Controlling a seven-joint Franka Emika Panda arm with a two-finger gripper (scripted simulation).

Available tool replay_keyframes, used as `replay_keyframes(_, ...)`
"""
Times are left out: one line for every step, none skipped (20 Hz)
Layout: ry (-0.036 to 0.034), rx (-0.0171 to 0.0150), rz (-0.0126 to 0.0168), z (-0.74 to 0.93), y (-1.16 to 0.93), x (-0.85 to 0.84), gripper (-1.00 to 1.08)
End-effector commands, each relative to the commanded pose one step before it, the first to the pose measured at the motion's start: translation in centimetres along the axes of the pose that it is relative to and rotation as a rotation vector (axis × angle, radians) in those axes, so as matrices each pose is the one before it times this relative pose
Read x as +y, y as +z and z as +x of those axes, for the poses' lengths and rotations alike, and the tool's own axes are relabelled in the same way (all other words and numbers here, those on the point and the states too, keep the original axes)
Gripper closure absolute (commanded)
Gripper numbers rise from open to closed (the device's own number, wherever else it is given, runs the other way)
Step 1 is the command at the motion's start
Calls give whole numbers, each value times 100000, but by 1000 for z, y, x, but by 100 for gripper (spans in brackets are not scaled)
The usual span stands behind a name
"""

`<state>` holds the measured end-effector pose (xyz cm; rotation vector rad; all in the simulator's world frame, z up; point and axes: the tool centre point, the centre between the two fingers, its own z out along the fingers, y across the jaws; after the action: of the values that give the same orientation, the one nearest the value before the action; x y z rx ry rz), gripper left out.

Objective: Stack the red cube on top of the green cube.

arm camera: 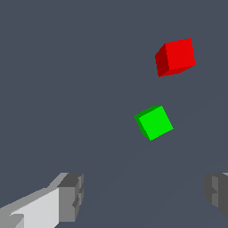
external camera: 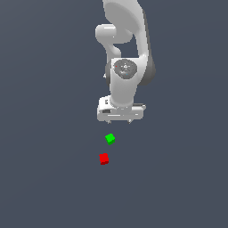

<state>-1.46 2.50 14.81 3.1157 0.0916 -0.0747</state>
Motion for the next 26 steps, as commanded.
replay_keyframes(0,0,0,0,0,1,-92)
replay_keyframes(0,0,0,20,18,34,-92)
replay_keyframes(-115,31,7,57,35,34,-92)
replay_keyframes(-163,43,12,95,63,73,-92)
replay_keyframes(-211,56,16,133,90,112,-92)
replay_keyframes(-282,75,22,170,112,134,-92)
replay_keyframes(-333,88,26,205,137,166,-92)
replay_keyframes(-382,101,30,239,160,196,-92)
replay_keyframes(-436,115,34,272,181,221,-92)
replay_keyframes(-489,129,39,303,200,243,-92)
replay_keyframes(-532,141,44,332,219,267,-92)
replay_keyframes(-576,153,48,360,236,288,-92)
replay_keyframes(-617,163,52,385,252,306,-92)
replay_keyframes(-652,173,56,409,267,325,-92)
replay_keyframes(-688,182,61,432,280,340,-92)
replay_keyframes(-716,190,64,452,292,355,-92)
replay_keyframes(-745,198,67,471,302,367,-92)
replay_keyframes(-771,205,71,488,311,377,-92)
replay_keyframes(-789,209,73,503,319,389,-92)
replay_keyframes(-811,215,76,517,325,395,-92)
replay_keyframes(-818,217,77,524,327,398,-92)
replay_keyframes(-795,211,76,511,316,385,-92)
replay_keyframes(-769,204,74,496,305,371,-92)
replay_keyframes(-746,197,72,482,293,357,-92)
replay_keyframes(-721,190,69,469,283,345,-92)
replay_keyframes(-694,183,67,454,271,331,-92)
